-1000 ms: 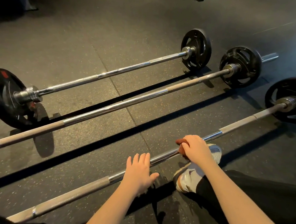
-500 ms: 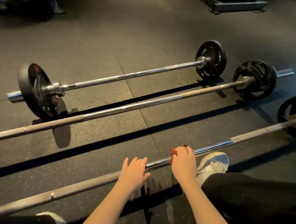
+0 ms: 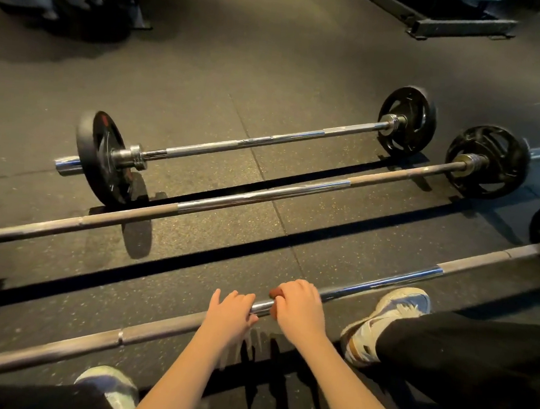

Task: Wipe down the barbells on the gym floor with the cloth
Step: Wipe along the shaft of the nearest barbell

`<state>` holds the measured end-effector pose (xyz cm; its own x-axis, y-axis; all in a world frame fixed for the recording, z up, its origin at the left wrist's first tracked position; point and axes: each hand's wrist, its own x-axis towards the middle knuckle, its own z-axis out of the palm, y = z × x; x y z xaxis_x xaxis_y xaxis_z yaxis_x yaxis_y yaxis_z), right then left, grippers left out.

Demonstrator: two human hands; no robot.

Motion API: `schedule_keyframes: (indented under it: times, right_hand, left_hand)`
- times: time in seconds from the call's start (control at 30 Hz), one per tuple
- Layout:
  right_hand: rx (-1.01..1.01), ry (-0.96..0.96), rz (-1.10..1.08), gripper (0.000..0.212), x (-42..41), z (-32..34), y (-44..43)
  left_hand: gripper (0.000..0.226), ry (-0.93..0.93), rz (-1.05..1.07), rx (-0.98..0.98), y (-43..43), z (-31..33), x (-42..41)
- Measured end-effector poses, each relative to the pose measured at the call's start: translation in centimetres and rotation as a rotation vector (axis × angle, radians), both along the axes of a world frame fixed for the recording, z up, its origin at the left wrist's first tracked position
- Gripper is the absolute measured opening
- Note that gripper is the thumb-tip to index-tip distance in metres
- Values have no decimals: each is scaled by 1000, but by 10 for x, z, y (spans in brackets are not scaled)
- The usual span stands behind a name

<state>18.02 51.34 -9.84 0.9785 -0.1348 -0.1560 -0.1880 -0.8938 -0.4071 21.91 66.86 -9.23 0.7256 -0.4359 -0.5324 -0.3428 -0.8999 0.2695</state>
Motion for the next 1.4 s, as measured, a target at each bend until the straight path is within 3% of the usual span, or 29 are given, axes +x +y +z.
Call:
schedule_keyframes:
  times: [0.1,0.27,0.47,0.63,0.8,1.07,1.17,1.3,1.4]
  right_hand:
    - [26,78,127,30,9,2,-9]
    - [-54,27,-126,24,2,1,-11]
    - [82,162,219,29,17,11,27]
    - [25,83,11,28,10,1,11]
    - [154,107,221,27,12,4,29]
    - [135,9,57,18,-2,-2,-7]
    - [126,-13,14,21,-5,-4,-5]
    - [136,-2,-21,20,-8,-5,0]
    - [120,-36,-34,21,-10,-4,10]
  left_hand:
    - [31,-3,1,30,11,2,1]
    - [35,93,83,41,39,1,7]
    - [32,86,80,53,40,0,9]
    - [39,200,68,65,43,-1,23]
    - [40,365,11,63,41,-2,47]
    - [43,429,-51,127,16,-11,51]
    - [39,316,-60,181,8,-10,43]
    - [26,-99,-197,211,11,-8,22]
    - [18,-445,-166,94,20,-20,7]
